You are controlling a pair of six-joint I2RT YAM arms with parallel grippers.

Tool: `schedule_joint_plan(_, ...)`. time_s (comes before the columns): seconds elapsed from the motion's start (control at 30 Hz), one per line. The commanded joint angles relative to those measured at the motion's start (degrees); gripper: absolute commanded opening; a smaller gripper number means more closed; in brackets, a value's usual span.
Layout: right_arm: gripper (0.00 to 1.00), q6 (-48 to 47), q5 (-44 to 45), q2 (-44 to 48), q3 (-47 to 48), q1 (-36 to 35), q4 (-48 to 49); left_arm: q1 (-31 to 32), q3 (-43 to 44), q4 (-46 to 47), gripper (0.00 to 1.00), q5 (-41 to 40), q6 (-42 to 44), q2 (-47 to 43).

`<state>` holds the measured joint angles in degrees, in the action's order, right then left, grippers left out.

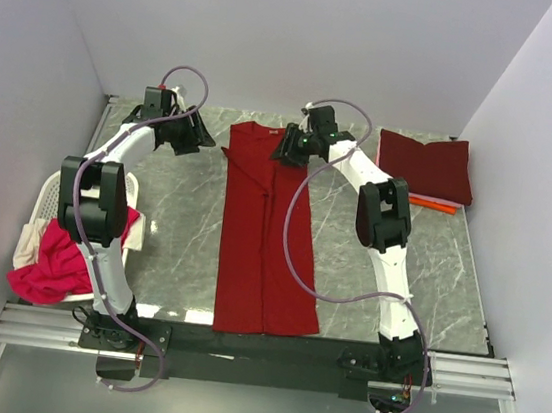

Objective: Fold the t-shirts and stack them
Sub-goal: Fold the tshirt

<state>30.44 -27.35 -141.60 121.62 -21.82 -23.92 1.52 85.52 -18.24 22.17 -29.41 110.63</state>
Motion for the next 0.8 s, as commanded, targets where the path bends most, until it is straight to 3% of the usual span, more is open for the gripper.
schedule_joint_plan(0.0, 0.5, 1.82, 0.54, -1.22, 1.77, -0.94, 0.63, -0.29, 0.62, 1.28, 0.61, 1.91, 0.23, -0.06)
schedule_joint_plan(0.33, 0.46, 2.61, 1.6, -2.45, 1.78, -1.47, 0.19, -0.38, 0.62, 1.1, 0.61, 1.82, 0.4, -0.94)
schedule_joint_plan(0.57, 0.24, 2.17, 0.9, -1.4, 0.9, -1.55, 1.24, -0.55, 0.71, 0.93, 0.61, 1.73, 0.49, -0.85)
schedule_joint_plan(0.77, 0.13, 1.82, 0.2, 1.85, -2.09, -1.47, 4.4, -0.64, 0.88, 0.75, 0.61, 1.82, 0.58, -0.5)
